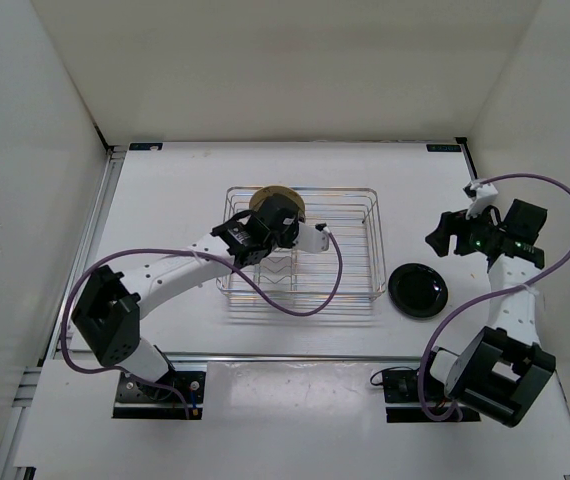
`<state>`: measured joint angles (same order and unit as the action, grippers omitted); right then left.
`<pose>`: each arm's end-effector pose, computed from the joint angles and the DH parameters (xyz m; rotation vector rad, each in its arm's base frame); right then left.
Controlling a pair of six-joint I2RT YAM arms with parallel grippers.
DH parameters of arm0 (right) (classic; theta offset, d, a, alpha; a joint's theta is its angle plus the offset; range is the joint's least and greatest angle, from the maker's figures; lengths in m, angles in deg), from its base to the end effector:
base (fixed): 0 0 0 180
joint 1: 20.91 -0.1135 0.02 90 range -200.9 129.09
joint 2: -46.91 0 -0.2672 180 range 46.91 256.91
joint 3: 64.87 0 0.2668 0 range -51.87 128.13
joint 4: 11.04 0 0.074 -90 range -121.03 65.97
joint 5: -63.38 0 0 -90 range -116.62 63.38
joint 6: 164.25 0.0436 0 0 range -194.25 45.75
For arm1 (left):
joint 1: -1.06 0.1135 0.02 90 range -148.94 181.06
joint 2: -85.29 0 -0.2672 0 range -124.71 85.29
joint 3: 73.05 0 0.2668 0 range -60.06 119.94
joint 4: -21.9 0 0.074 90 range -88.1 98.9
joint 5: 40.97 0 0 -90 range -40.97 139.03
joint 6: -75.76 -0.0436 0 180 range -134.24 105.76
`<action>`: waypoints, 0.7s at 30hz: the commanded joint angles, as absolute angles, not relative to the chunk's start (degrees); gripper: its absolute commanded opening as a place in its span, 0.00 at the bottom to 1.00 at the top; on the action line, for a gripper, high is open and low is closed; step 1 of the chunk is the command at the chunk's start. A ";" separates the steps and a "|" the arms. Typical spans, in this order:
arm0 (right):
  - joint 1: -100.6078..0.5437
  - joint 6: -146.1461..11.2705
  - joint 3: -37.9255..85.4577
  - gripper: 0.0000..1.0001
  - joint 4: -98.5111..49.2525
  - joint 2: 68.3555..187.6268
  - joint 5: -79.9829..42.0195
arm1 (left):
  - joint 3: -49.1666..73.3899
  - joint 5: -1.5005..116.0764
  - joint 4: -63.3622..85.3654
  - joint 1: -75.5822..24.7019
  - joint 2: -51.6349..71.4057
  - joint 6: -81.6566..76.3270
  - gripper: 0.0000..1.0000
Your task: Load the plates into the dish rack
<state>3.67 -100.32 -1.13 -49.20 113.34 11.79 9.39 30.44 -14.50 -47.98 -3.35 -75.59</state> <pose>0.2491 -0.0841 0.2751 -0.3605 2.0880 0.2495 0.2490 -0.2656 0.2737 1.8013 1.4542 0.4844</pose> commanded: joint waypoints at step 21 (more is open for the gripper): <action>8.54 -104.65 -0.28 0.84 -53.03 109.58 18.11 | 6.92 32.50 -13.60 -49.13 -4.44 -72.52 0.10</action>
<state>8.13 -102.20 -1.13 -51.37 110.70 16.07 7.84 30.74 -13.36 -48.41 -5.29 -73.75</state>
